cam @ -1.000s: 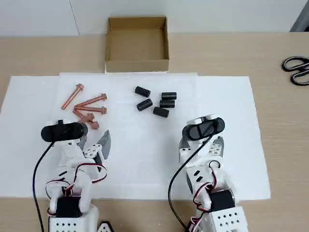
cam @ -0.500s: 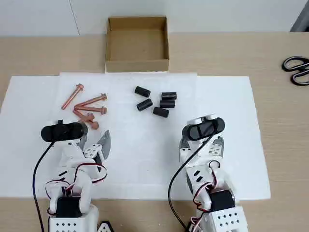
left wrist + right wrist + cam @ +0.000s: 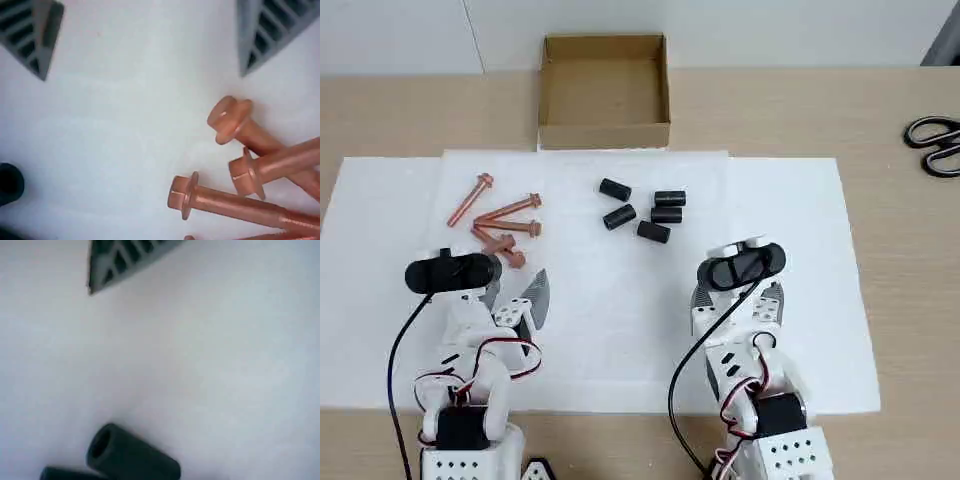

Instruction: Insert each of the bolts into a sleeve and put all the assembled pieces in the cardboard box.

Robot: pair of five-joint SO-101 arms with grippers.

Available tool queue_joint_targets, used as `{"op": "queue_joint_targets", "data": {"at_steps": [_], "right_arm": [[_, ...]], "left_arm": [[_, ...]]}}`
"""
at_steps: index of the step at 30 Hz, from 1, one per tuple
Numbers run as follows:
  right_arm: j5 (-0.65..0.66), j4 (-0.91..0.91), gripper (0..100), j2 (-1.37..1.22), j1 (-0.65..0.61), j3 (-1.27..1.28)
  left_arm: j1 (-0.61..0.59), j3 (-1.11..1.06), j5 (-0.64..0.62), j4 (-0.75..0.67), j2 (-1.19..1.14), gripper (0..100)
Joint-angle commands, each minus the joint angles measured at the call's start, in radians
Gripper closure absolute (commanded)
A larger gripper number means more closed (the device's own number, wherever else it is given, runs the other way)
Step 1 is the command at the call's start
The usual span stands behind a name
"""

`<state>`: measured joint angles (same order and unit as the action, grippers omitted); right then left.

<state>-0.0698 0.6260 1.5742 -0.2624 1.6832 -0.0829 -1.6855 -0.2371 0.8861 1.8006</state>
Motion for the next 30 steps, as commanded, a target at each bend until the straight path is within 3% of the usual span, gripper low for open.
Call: {"op": "queue_joint_targets", "data": {"at_steps": [1,14,17,23,27,30], "right_arm": [[-0.005,0.002,62.3,0.013,0.008,0.009],[-0.009,0.005,62.3,0.013,0.002,0.009],[0.043,0.097,62.3,0.015,0.013,-0.015],[0.170,0.383,62.3,0.012,0.154,-0.396],[0.176,0.407,62.3,-0.024,0.236,-0.660],[0.180,0.414,62.3,-0.174,0.240,-0.838]], "left_arm": [[-0.003,0.004,0.000,0.002,0.009,77],[0.049,0.005,0.005,-0.018,0.008,77],[0.023,0.036,0.008,0.015,0.011,77],[-0.123,0.262,0.123,0.190,0.003,77],[-0.175,0.414,0.198,0.275,-0.029,77],[-0.189,0.559,0.203,0.272,-0.198,77]]}}
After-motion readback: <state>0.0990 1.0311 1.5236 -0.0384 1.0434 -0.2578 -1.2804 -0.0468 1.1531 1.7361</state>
